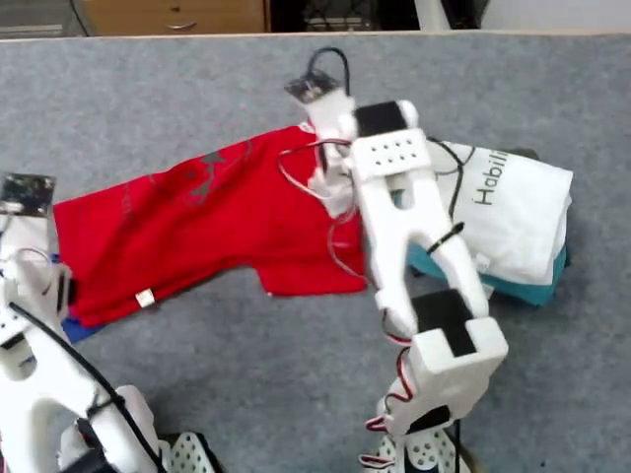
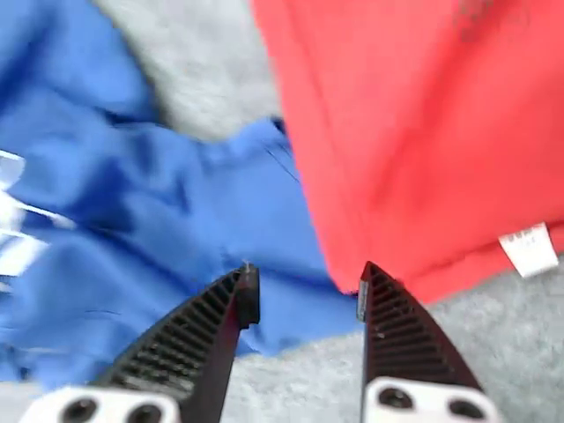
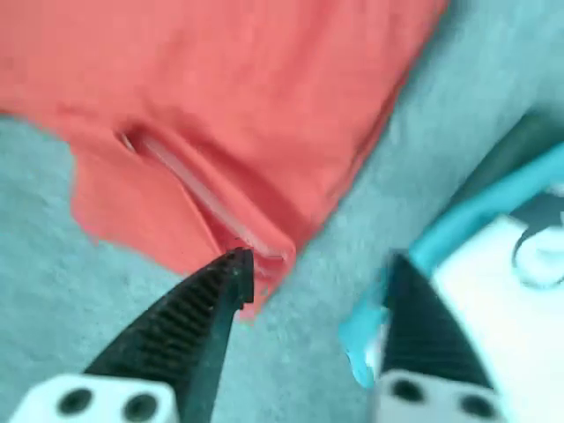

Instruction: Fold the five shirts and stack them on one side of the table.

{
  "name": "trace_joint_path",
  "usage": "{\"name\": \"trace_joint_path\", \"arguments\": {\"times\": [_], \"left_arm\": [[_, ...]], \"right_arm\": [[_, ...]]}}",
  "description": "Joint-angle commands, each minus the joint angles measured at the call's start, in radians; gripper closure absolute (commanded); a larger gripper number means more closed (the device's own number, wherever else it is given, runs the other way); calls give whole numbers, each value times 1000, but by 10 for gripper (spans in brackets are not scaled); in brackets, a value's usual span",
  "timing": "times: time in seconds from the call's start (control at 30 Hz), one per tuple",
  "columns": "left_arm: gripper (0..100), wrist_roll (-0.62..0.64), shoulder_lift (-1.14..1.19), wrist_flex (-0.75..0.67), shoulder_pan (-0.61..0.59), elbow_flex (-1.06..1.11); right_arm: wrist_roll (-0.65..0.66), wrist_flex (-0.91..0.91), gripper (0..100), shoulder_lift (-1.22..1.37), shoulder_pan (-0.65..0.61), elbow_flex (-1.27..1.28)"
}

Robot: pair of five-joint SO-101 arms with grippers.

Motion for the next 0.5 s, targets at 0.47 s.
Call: {"name": "trace_joint_path", "arguments": {"times": [0.47], "left_arm": [[970, 356, 167, -80, 177, -111]], "right_arm": [[-279, 207, 985, 665, -163, -627]]}}
